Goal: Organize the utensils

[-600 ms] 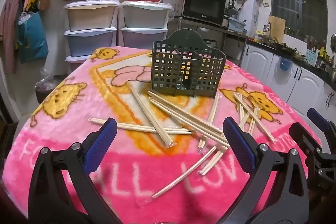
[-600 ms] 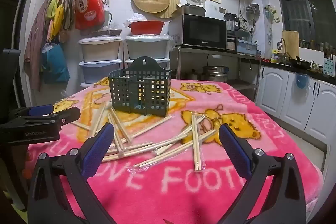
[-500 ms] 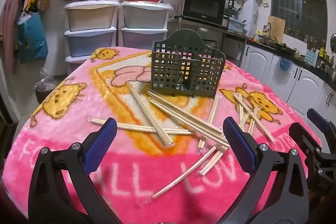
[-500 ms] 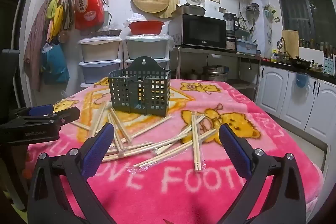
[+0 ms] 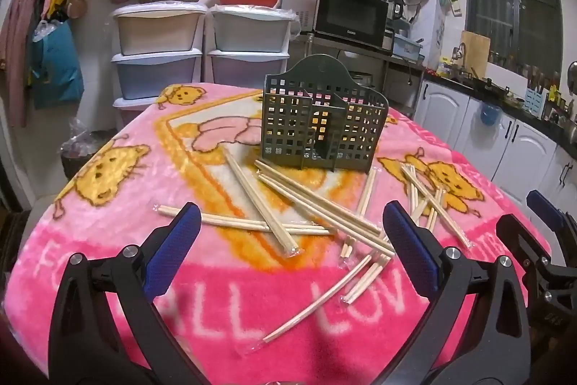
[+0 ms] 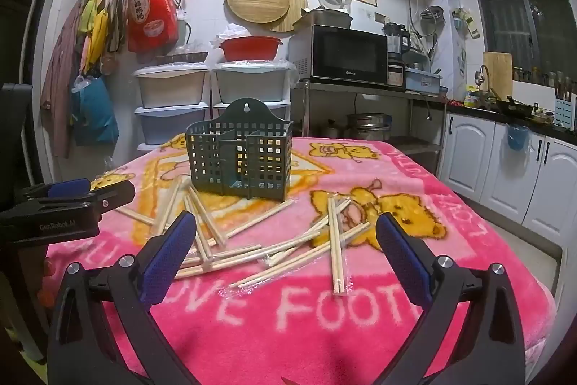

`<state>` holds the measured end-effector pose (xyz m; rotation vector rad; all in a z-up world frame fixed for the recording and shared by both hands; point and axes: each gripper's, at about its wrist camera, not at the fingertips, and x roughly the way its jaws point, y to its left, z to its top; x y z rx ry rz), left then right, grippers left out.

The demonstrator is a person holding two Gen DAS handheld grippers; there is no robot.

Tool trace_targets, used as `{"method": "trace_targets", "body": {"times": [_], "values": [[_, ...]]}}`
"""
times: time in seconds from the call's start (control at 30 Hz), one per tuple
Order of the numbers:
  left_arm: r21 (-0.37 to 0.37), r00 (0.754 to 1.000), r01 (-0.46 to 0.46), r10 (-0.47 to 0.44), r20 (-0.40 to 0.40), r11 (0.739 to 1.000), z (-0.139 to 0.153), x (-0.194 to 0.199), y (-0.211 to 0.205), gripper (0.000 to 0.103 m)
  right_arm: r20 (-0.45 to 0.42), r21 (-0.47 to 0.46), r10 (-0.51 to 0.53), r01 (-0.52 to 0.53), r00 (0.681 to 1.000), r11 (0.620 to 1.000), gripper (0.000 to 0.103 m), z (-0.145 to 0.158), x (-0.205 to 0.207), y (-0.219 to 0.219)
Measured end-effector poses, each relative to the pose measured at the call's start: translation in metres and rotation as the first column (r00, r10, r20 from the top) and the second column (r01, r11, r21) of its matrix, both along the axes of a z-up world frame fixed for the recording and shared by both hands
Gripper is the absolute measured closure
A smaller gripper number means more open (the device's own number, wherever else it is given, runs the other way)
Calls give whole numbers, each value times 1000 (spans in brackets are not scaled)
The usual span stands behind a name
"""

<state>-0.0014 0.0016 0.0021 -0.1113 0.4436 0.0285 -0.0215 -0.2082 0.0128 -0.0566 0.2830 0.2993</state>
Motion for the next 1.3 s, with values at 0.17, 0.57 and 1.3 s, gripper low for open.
{"method": "trace_targets", "body": {"times": [0.17,0.57,1.3], "values": [[-2,1000,-1,1,1,1000,0,0,0,10,0,2,1,-1,1000,1000,6,0,0,0],[-3,1000,-2,2,4,1000,2,-1,-1,10,1,3,2,-2,1000,1000,6,0,-1,-1],[-3,1000,-2,2,8,1000,1,-2,-1,10,2,5,0,0,1000,1000,6,1,-2,-1]]}}
